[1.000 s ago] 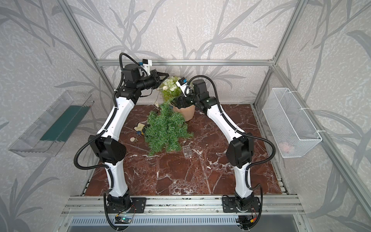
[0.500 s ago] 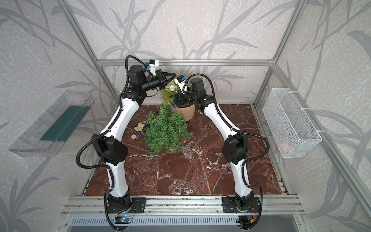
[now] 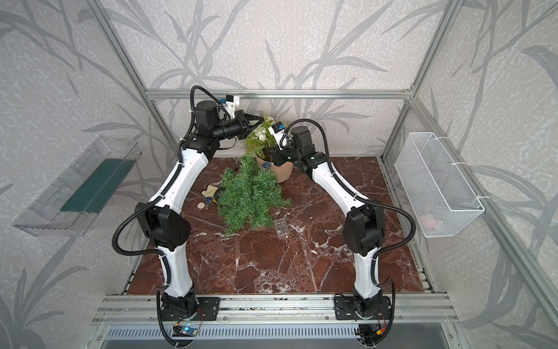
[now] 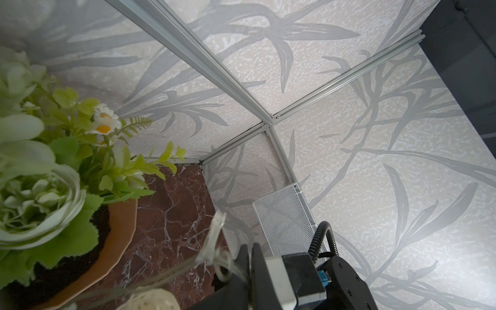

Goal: Remove string lights from the small christmas tree
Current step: Remove the light string from the Christmas tree.

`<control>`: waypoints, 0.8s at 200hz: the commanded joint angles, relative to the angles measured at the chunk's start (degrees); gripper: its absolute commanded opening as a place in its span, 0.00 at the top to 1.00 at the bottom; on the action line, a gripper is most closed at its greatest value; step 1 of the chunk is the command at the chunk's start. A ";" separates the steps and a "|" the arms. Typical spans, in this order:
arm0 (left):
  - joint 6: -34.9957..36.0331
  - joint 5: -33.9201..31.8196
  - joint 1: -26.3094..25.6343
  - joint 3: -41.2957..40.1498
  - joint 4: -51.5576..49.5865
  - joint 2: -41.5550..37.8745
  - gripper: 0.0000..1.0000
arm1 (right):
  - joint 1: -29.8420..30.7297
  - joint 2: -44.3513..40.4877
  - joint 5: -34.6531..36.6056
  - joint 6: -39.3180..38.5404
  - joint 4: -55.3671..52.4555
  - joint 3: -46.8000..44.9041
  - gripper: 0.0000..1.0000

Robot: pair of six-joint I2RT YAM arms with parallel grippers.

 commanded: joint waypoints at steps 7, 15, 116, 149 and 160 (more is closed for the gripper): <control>6.06 -2.32 -0.19 -0.32 -6.49 -4.09 1.00 | -1.97 -5.82 0.79 1.55 4.86 -2.67 1.00; 7.23 -3.08 -0.28 -0.33 -8.15 -4.61 0.93 | -2.27 -6.71 0.95 1.53 4.84 -3.57 1.00; 25.35 -18.15 -0.57 0.18 -27.18 -13.36 0.01 | -4.61 -17.08 4.41 -0.21 1.89 -10.86 1.00; 30.38 -21.35 -0.56 -5.02 -28.73 -19.08 0.03 | -6.37 -21.10 6.35 -0.15 0.07 -13.60 1.00; 31.31 -22.55 -0.55 -7.30 -28.97 -21.06 0.04 | -7.12 -22.65 6.92 0.14 -0.09 -14.93 1.00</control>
